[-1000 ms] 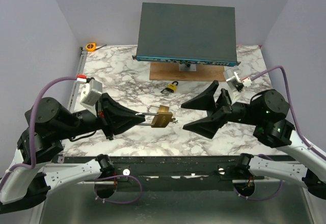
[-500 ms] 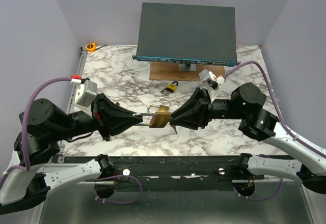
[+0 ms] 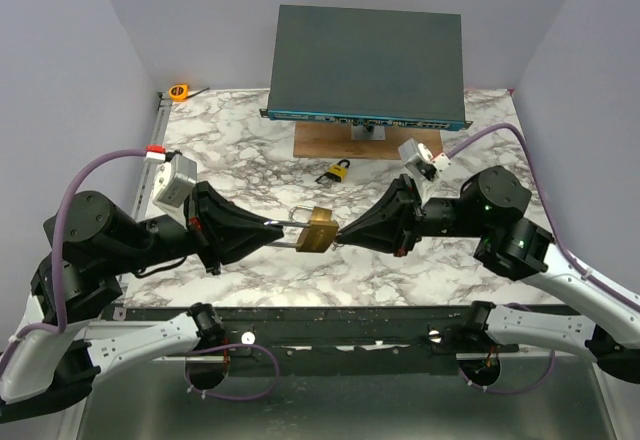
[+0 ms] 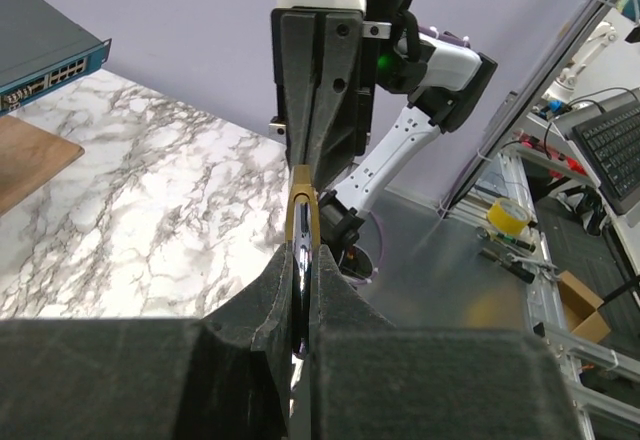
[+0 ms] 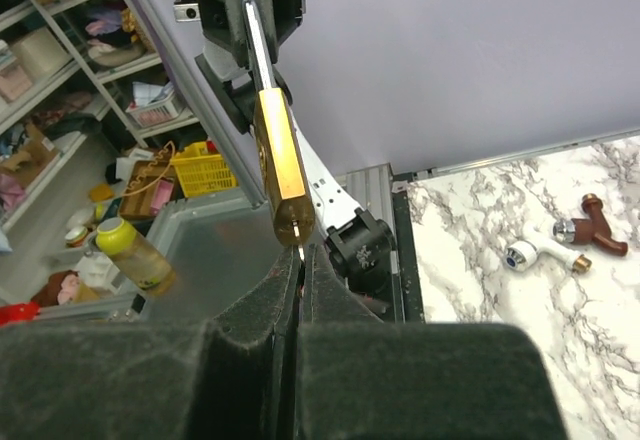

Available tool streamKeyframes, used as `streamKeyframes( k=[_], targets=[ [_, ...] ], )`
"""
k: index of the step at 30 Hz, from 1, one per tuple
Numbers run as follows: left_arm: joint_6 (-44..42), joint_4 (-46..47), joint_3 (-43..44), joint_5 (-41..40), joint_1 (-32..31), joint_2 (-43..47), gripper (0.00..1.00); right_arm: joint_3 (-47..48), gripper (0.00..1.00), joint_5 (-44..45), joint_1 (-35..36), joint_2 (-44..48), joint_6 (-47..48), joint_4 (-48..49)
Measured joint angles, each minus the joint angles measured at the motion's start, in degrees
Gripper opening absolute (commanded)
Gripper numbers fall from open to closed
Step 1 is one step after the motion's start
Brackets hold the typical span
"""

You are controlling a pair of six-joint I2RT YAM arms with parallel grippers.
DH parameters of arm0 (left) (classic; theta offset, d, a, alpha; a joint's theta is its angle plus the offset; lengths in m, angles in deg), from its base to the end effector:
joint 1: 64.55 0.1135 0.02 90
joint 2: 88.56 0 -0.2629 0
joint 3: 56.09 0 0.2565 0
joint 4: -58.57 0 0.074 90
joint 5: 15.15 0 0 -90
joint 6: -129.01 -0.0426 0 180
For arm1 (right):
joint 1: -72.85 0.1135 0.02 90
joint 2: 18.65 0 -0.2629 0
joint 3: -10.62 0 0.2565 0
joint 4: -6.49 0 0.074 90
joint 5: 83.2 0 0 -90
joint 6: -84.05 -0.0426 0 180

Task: Lock with the key
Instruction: Lock the lock, then place the key at the center of the board, then place the lock at the center of the board.

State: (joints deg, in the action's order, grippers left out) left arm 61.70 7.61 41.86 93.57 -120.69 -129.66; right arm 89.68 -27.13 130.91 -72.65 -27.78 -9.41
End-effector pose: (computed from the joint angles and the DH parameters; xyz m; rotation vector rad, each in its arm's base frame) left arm 0.0309 -0.0706 0.5128 0.7407 1.4487 -1.3303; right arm 0.0887 0.1872 0.4522 -1.0048 1.2943 1.5237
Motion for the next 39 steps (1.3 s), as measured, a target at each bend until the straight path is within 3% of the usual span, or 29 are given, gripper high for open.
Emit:
streamKeyframes(
  k=[9,13,18,22,24,30,35,39],
  targets=[
    [-0.42,-1.66,3.37,2.71,5.64,-1.46,0.0,-6.45,0.01,6.54,0.07,8.48,2.51,-6.08],
    [1.11,1.07,2.69,6.36,9.99,-1.57,0.0,-8.28,0.01,14.29,0.11,10.93,2.49,-9.88],
    [4.33,7.96,-6.19,8.48,10.6,-3.08,0.0,-10.58,0.01,33.09,0.13,10.32,-1.22,-14.53],
    [9.4,18.32,-20.37,7.15,10.64,-10.51,0.0,-12.68,0.01,48.02,-0.98,4.55,-7.48,-18.78],
    [12.7,22.62,-26.95,4.52,10.64,-15.34,0.0,-16.28,0.01,49.94,-3.65,0.66,-11.08,-19.1],
    [22.58,32.76,-37.77,-2.97,10.69,-27.15,0.0,-29.62,0.01,45.57,-26.16,-3.1,-18.71,-17.38],
    [32.24,48.17,-35.32,-5.22,10.64,-42.75,0.0,-33.68,0.01,41.07,-35.01,-6.51,-22.71,-13.07],
    [37.42,53.13,-28.0,-5.18,10.47,-54.66,0.0,-34.53,0.01,40.44,-41.05,-9.62,-23.61,-10.1]
  ],
)
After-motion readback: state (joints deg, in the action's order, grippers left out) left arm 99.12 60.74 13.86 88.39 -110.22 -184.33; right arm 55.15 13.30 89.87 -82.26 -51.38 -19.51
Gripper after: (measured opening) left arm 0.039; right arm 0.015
